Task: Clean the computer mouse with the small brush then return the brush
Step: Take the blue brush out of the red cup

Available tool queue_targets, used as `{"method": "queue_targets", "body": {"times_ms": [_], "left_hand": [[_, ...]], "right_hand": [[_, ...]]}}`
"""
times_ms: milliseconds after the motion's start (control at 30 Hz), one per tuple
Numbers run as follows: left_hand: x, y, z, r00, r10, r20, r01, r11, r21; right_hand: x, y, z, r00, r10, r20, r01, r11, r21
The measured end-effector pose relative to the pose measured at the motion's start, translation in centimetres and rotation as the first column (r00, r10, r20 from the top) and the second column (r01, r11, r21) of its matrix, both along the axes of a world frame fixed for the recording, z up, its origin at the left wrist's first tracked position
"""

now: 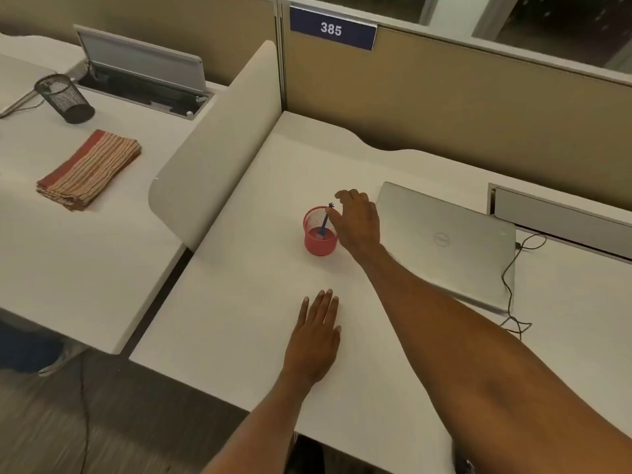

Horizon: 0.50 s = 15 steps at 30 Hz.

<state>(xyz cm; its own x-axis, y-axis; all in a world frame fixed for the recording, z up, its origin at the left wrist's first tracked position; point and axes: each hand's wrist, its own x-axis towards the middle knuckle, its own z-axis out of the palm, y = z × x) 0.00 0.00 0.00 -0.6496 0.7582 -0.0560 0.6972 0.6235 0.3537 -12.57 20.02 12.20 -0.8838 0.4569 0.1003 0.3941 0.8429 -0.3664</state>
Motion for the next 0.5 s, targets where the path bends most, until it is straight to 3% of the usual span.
{"method": "queue_targets", "body": {"times_ms": [500], "left_hand": [[-0.4,-0.5,-1.7,1.0,0.003,0.016,-0.003,1.0,0.007]], "right_hand": [[-2.3,0.7,-1.1,0.999,-0.017,0.03,0.017,1.0,-0.01]]}}
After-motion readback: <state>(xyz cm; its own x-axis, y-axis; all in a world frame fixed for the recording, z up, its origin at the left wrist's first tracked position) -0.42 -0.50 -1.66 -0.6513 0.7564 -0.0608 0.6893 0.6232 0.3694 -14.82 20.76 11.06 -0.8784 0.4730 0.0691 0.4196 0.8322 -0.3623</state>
